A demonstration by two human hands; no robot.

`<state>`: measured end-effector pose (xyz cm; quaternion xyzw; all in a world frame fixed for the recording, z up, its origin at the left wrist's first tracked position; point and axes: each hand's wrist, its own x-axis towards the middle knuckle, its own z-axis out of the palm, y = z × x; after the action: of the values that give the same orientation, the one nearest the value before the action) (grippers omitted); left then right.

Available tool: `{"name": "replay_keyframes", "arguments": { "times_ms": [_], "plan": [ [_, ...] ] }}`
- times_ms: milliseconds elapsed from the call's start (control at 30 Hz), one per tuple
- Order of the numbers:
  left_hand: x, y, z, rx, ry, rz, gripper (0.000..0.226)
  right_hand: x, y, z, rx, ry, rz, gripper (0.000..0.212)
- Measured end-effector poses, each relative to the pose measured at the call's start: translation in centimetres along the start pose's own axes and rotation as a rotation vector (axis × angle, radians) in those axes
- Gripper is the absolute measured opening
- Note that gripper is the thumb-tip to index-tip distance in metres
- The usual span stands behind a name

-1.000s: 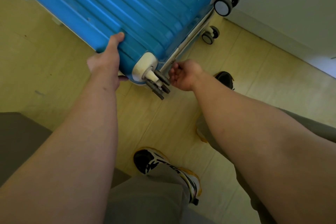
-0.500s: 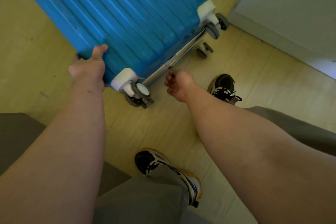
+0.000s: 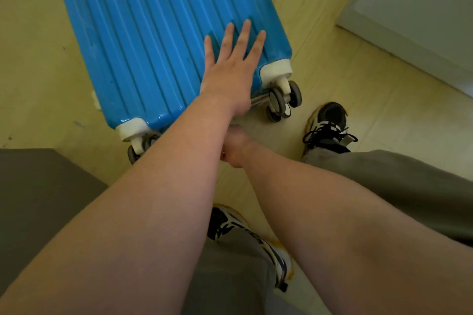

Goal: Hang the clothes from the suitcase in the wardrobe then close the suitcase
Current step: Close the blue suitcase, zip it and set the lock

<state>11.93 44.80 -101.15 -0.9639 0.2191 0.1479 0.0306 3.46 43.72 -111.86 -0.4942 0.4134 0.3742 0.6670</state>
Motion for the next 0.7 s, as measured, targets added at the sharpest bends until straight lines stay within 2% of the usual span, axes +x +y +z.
{"name": "replay_keyframes", "arguments": {
  "times_ms": [100, 200, 267, 367, 433, 500, 700],
  "plan": [
    [1.4, 0.8, -1.2, 0.129, 0.005, 0.112, 0.118, 0.1, -0.3, -0.6, 0.019, 0.009, 0.004, 0.022],
    [3.6, 2.9, -2.5, 0.358, -0.029, 0.43, 0.113, -0.5, -0.4, -0.3, 0.048, 0.031, -0.011, 0.022],
    [5.1, 3.7, -3.0, 0.476, -0.089, 0.55, 0.108, -0.1, -0.2, 0.4, 0.098, 0.013, -0.017, 0.019],
    [6.7, 3.8, -3.6, 0.414, -0.164, 0.529, 0.088, -0.4, -0.7, -0.6, 0.187, 0.05, 0.01, 0.023],
    [6.9, 3.2, -4.2, 0.359, -0.114, 0.545, 0.073, -1.0, -1.6, -2.5, 0.273, 0.023, 0.05, 0.032],
    [6.6, 2.6, -5.0, 0.315, -0.055, 0.563, 0.065, -1.4, -2.3, -5.0, 0.36, 0.0, 0.041, 0.032],
    [4.5, 2.3, -7.6, 0.257, 0.041, 0.504, 0.061, -4.0, -4.4, -8.8, 0.395, -0.03, -0.029, 0.03]
  ]
}}
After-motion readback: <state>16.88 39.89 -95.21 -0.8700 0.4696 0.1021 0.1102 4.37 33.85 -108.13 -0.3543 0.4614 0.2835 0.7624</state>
